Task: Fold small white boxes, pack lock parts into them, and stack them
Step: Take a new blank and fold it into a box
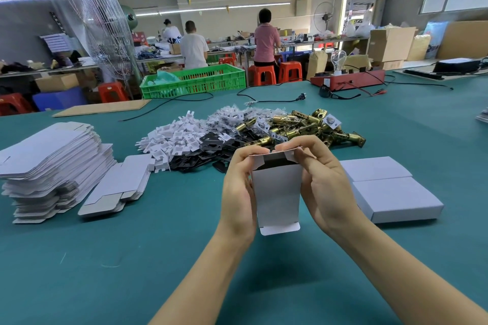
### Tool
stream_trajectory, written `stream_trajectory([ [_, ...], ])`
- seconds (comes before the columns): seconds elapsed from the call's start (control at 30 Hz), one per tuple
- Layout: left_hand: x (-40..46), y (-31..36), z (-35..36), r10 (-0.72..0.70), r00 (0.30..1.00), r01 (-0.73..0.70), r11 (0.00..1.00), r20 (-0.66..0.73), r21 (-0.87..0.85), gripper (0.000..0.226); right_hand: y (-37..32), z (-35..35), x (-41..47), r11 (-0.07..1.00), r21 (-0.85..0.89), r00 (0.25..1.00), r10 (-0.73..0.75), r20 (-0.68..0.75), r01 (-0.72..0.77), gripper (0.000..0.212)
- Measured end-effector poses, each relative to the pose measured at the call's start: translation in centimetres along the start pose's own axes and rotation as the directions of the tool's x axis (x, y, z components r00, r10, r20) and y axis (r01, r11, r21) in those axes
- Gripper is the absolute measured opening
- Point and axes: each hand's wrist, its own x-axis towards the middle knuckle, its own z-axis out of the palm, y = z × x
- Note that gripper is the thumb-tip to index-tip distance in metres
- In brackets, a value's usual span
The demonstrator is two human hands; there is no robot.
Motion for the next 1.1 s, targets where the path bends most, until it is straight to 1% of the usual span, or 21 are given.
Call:
stream_trajectory([
  [0.07, -0.2, 0.2, 0.0, -0.011, 1.0, 0.011, 0.999, 0.023, -0.037, 0.026, 0.1, -0.2, 0.0, 1.0, 0.01, 1.0, 0.011, 0.006, -0.011, 0.039],
  [0.1, -0.3, 0.2, 0.1, -0.011, 1.0, 0.012, 0.999, 0.022, -0.031, 0.031, 0.0, -0.2, 0.0, 1.0, 0.013, 1.0, 0.019, 0.019, -0.019, 0.035],
  [0.17, -0.4, 0.4, 0.3, -0.006, 1.0, 0.006, 0.999, -0.003, 0.039, 0.042, -0.1, -0.3, 0.0, 0.999, 0.024, 0.997, 0.041, 0.061, -0.042, 0.023],
  [0.23, -0.5, 0.6, 0.4, 0.01, 0.999, -0.006, 0.992, -0.034, 0.122, 0.047, -0.2, -0.3, 0.0, 0.999, 0.001, 0.996, 0.046, 0.078, -0.046, 0.021],
  [0.37, -0.3, 1.2, 0.8, 0.03, 0.998, -0.019, 0.984, -0.055, 0.18, 0.039, -0.3, -0.1, -0.1, 0.995, -0.099, 0.999, -0.008, 0.038, 0.012, 0.021],
  [0.47, -0.1, 1.2, 0.9, 0.049, 0.998, -0.037, 0.972, -0.046, 0.232, 0.027, -0.4, -0.1, -0.1, 0.992, -0.124, 1.0, -0.027, 0.012, 0.028, 0.021],
  [0.57, 0.0, 1.1, 0.8, 0.058, 0.997, -0.046, 0.972, -0.048, 0.232, 0.018, -0.4, -0.3, 0.0, 0.987, -0.157, 1.0, -0.024, 0.015, 0.026, 0.018],
  [0.67, 0.1, 1.0, 0.7, 0.086, 0.995, -0.071, 0.964, -0.049, 0.255, 0.017, -0.3, -0.4, 0.0, 0.986, -0.163, 0.999, -0.036, 0.035, 0.041, 0.015],
  [0.8, -0.1, 1.1, 0.8, 0.149, 0.988, -0.123, 0.931, -0.049, 0.343, 0.019, -0.3, -0.1, -0.2, 0.973, -0.212, 0.995, -0.079, 0.058, 0.089, 0.018],
  [0.87, -0.2, 1.0, 0.7, 0.167, 0.985, -0.142, 0.92, -0.037, 0.365, 0.02, -0.2, 0.0, -0.2, 0.968, -0.225, 0.994, -0.095, 0.062, 0.107, 0.013],
  [0.9, -0.2, 1.0, 0.8, 0.169, 0.985, -0.145, 0.918, -0.032, 0.37, 0.02, -0.2, 0.0, -0.2, 0.967, -0.228, 0.993, -0.101, 0.058, 0.112, 0.012],
  [0.97, -0.3, 1.0, 0.9, 0.177, 0.984, -0.155, 0.911, -0.023, 0.383, 0.021, -0.1, -0.1, -0.1, 0.962, -0.245, 0.993, -0.113, 0.041, 0.12, 0.017],
  [1.1, -0.3, 0.9, 1.0, 0.179, 0.984, -0.159, 0.906, -0.017, 0.392, 0.022, -0.1, -0.4, 0.0, 0.964, -0.245, 0.995, -0.099, 0.013, 0.099, 0.016],
])
